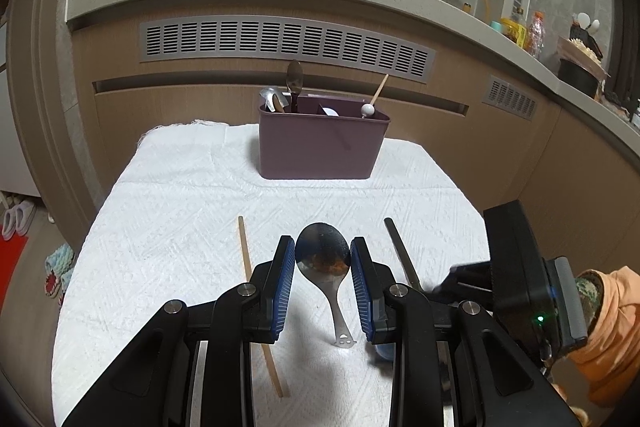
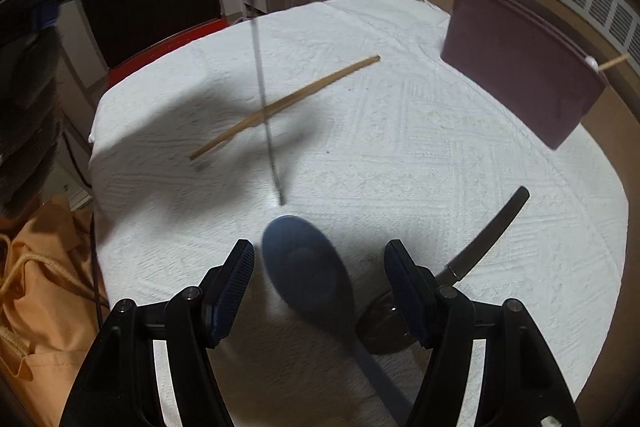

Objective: Organize utensils
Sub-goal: 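Lift the metal spoon with the left tool while the right tool lifts the blue spoon, then lower both spoons into the maroon caddy and open both tools to release them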

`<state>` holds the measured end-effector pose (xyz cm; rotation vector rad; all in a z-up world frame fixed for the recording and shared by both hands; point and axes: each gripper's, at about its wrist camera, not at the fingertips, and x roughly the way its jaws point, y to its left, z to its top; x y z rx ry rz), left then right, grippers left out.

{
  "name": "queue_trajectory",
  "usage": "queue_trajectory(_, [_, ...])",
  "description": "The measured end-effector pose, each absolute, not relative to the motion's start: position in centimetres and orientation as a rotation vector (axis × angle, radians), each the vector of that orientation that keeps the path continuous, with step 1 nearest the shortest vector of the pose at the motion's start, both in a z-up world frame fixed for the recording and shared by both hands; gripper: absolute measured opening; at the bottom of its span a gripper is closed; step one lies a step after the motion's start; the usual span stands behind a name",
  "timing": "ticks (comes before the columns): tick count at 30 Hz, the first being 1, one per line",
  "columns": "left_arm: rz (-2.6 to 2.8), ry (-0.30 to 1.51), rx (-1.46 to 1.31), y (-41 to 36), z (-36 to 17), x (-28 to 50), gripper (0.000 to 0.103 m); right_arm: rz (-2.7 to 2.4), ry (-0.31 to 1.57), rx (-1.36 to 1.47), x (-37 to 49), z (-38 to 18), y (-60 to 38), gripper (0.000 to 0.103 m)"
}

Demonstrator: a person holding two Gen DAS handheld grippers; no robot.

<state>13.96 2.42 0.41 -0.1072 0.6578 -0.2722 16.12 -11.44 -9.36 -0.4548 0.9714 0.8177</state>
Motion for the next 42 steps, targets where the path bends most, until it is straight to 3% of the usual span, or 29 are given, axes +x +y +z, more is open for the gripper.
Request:
queue_trajectory(2, [-0.27, 0.659, -0.105, 2.4, 0.4, 14.0, 0.029, 0.795, 0.97, -0.451, 16.0, -9.3, -11.6, 0.037])
queue_trajectory(11, [-0.27, 0.637, -0.09, 1.8, 1.1, 13.6, 0.029, 0.672, 0.858, -0.324, 13.7, -4.4, -14.0, 0.034])
queue_trajectory(22, [-0.273, 0.595, -0.045, 0.2, 3.2, 13.5, 0.029, 0.45, 0.792, -0.1, 17.3, 0.9, -17.4, 0.032])
queue_trajectory(27, [-0.291, 0.498, -0.003, -0.3, 7.9, 15.2, 0.029, 0.43, 0.66, -0.059, 17.7, 5.5, -17.5, 0.031])
queue_trajectory(35, [-0.282, 0.246, 0.053, -0.4, 17.8, 20.8, 0.029, 0.353, 0.368, -0.002, 22.2, 17.3, -18.5, 0.031])
queue_trajectory(42, [-0.288, 0.229, 0.076, -1.1, 19.4, 28.6, 0.029, 0.322, 0.272, -0.029, 28.4, 19.4, -17.6, 0.031])
